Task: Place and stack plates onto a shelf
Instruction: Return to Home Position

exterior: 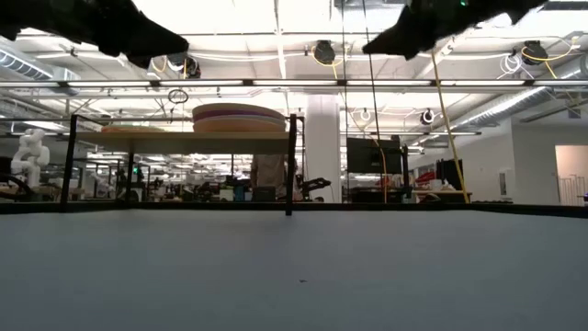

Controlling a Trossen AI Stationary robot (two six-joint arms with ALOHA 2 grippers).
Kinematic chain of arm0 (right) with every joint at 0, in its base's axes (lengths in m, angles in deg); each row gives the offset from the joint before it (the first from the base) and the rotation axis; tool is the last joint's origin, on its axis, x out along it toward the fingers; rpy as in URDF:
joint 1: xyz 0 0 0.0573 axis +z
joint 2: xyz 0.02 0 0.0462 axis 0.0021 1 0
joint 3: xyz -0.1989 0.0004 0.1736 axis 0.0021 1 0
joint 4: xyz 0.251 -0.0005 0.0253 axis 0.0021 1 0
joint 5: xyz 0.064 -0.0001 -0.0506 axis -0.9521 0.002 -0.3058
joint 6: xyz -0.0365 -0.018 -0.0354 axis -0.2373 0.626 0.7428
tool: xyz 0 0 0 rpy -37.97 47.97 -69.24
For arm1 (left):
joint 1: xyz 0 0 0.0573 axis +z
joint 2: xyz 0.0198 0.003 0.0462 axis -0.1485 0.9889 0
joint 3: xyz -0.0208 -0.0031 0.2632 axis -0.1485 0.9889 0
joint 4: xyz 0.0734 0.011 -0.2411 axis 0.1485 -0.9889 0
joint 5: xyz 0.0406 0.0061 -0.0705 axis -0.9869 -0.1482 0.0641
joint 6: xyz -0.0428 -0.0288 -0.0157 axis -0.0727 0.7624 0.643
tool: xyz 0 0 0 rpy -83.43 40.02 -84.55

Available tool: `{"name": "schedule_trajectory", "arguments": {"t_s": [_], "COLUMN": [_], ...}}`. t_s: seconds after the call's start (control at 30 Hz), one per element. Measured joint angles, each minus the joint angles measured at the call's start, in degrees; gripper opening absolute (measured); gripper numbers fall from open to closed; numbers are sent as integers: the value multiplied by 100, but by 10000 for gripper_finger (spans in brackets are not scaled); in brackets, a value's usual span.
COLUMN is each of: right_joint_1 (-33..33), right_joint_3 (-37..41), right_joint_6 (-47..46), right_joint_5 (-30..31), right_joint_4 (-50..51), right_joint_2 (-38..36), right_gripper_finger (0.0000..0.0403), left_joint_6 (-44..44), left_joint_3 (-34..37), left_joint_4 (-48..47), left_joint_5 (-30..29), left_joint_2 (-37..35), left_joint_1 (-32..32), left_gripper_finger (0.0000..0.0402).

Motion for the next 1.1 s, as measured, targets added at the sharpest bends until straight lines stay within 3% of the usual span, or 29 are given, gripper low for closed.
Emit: {"name": "schedule_trajectory", "arguments": {"t_s": [0.13, 0.37, 0.67, 1.1], "right_joint_1": [2, 2, 2, 0], "right_joint_3": [377, 998, 1727, 3085], "right_joint_6": [-6, -49, -43, 243], "right_joint_5": [0, 0, 1, -36], "right_joint_4": [-56, -338, -610, -1663], "right_joint_2": [-317, -710, -1061, -1618], "right_gripper_finger": [0, 0, 0, 0], "left_joint_6": [-37, -12, 215, 311], "left_joint_3": [0, 14, 735, 1636], "left_joint_4": [0, -46, 625, 829], "left_joint_5": [0, -33, -38, -7], "left_joint_2": [-25, -44, -106, -1110], "left_joint_1": [0, 0, 151, 151], "left_gripper_finger": [7, 5, 4, 4]}}
